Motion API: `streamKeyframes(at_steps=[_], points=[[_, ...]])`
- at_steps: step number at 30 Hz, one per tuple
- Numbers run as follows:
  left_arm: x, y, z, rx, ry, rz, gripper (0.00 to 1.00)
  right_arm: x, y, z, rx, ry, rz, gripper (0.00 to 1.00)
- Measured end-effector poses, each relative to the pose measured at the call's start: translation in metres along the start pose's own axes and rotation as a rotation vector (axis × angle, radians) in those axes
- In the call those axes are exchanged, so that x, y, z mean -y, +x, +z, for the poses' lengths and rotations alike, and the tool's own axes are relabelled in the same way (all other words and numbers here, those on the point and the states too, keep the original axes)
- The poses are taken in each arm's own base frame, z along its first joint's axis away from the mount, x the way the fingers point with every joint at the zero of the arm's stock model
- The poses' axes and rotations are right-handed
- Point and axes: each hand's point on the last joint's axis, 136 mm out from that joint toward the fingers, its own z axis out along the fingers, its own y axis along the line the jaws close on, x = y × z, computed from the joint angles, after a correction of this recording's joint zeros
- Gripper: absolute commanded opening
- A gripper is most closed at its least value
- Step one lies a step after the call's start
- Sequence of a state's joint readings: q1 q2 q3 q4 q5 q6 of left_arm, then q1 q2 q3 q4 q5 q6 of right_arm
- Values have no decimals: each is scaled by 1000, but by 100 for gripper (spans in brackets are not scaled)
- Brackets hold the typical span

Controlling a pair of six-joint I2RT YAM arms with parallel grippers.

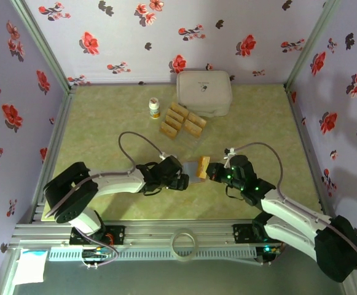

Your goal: Put the credit cards into the card holder

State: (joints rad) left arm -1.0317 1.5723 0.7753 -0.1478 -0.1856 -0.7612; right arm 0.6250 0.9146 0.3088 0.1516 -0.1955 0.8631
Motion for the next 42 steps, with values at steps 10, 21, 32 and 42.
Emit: streamKeyframes(at_steps=[10, 21, 32, 42], points=[[-43, -19, -6, 15, -113, -70, 100, 4, 14, 30, -93, -25, -2, 0], [-58, -16, 1, -12, -156, -84, 100, -3, 17, 56, -125, -99, -23, 0], [-65, -14, 5, -21, -171, -91, 100, 0, 17, 70, -124, -135, -25, 0], [-66, -13, 5, -22, -172, -77, 100, 4, 15, 79, -121, -153, -13, 0]])
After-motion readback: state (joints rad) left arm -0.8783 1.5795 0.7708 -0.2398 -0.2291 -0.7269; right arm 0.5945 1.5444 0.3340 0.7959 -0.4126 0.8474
